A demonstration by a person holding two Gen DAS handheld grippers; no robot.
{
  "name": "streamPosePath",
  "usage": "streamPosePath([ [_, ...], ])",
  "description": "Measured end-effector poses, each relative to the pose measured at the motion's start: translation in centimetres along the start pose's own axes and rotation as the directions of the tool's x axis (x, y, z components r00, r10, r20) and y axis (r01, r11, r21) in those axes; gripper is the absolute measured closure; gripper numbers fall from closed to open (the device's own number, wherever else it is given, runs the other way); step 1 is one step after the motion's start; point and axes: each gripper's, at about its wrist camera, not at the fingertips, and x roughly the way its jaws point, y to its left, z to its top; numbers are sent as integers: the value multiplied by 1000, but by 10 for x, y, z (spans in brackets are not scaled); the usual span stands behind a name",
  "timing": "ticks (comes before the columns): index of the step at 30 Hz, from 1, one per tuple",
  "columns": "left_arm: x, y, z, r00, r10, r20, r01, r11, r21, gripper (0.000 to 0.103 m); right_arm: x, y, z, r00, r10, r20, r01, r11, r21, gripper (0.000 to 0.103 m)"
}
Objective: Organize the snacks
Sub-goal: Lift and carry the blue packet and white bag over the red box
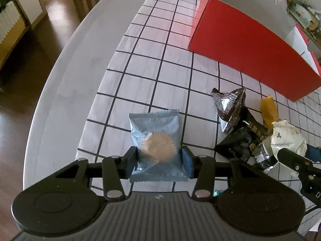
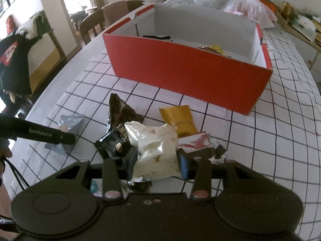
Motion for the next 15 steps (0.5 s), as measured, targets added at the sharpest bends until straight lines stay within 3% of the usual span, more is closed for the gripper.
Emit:
streamPosePath([
  [15, -37, 10, 2, 996, -72, 58, 73, 997, -11, 56, -35, 3, -3, 996, -14, 85, 6, 995, 104, 63],
])
